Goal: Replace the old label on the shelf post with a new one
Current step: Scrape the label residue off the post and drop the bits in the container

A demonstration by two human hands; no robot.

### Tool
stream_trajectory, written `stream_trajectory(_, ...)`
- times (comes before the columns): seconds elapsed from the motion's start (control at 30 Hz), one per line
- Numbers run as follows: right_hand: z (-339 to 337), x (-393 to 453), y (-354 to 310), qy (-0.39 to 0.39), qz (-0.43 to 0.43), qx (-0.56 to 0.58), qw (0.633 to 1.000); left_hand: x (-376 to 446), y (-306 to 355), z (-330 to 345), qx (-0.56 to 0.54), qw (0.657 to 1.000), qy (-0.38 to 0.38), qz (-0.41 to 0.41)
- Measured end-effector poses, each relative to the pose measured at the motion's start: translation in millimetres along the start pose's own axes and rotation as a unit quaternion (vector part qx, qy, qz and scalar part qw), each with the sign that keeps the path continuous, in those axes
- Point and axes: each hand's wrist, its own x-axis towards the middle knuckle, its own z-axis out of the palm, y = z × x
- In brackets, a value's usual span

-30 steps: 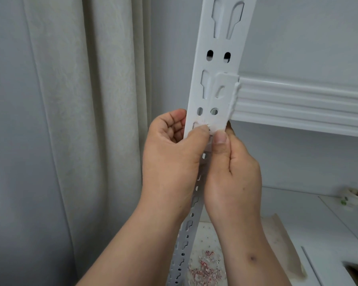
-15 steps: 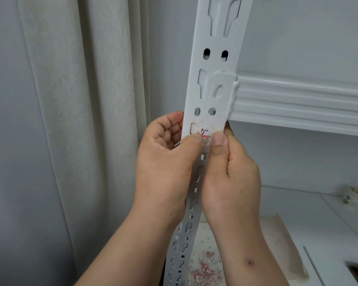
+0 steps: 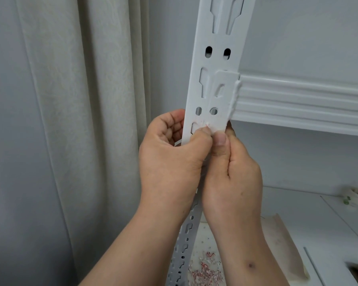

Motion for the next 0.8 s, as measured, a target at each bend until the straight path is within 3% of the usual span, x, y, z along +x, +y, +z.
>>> stream_trajectory(0.57, -1.7, 0.1, -3.3, -0.007, 0.006, -0.018, 1.0, -0.2, 0.6, -3.7, -0.041, 0.999, -0.005, -0.026)
stream_trajectory(0.8, -1.8, 0.0, -5.8, -0.013, 0.016, -0.004, 1.0, -1.3, 2.2, 1.3, -0.003, 1.0, 0.003, -0.014)
